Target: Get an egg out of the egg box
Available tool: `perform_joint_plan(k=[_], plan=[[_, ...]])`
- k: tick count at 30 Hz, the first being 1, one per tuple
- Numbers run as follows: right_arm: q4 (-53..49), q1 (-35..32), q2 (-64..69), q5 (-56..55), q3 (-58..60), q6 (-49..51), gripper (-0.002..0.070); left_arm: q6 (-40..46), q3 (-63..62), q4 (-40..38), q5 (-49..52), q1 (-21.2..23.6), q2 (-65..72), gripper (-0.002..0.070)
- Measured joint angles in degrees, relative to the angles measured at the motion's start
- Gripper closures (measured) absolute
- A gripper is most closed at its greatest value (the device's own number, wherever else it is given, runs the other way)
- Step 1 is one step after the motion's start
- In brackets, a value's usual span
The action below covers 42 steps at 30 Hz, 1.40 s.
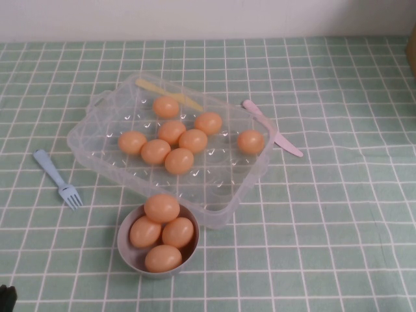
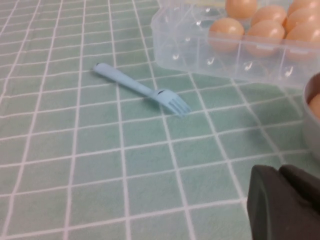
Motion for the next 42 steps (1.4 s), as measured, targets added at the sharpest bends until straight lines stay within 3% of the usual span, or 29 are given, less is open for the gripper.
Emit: perform_joint_plan(k=[3, 9, 13, 23, 33, 38, 42], plan=[[0.00, 0.00, 0.00, 0.00, 0.00, 0.00, 0.0694, 0.00, 0.00, -5.96, -2.20, 0.00, 0.00, 0.0678], [0.00, 0.00, 0.00, 0.00, 0.00, 0.00, 0.0694, 0.00, 0.00, -27.37, -11.87, 0.00, 0.00, 0.0678], [0.00, 0.00, 0.00, 0.00, 0.00, 0.00, 0.0694, 0.00, 0.00, -33.82, -15.78, 0.00, 0.00, 0.0678], [0.00, 0.00, 0.00, 0.00, 0.00, 0.00, 0.0694, -0.84, -1.34, -35.35, -16.90, 0.00, 0.50, 0.0678], [0.08, 0.00, 0.00, 0.00, 0.00, 0.00, 0.0694, 0.08, -20.58, -29.73, 2.20, 0.00, 22.73, 0.0678], [0.08, 0.00, 0.00, 0.00, 0.00, 0.00, 0.0694, 6.30, -34.83, -24.22, 16.02, 0.00, 40.45, 0.0678], [0.08, 0.00, 0.00, 0.00, 0.00, 0.00, 0.0694, 14.02, -43.41, -22.72, 21.13, 0.00, 51.05, 0.0678]])
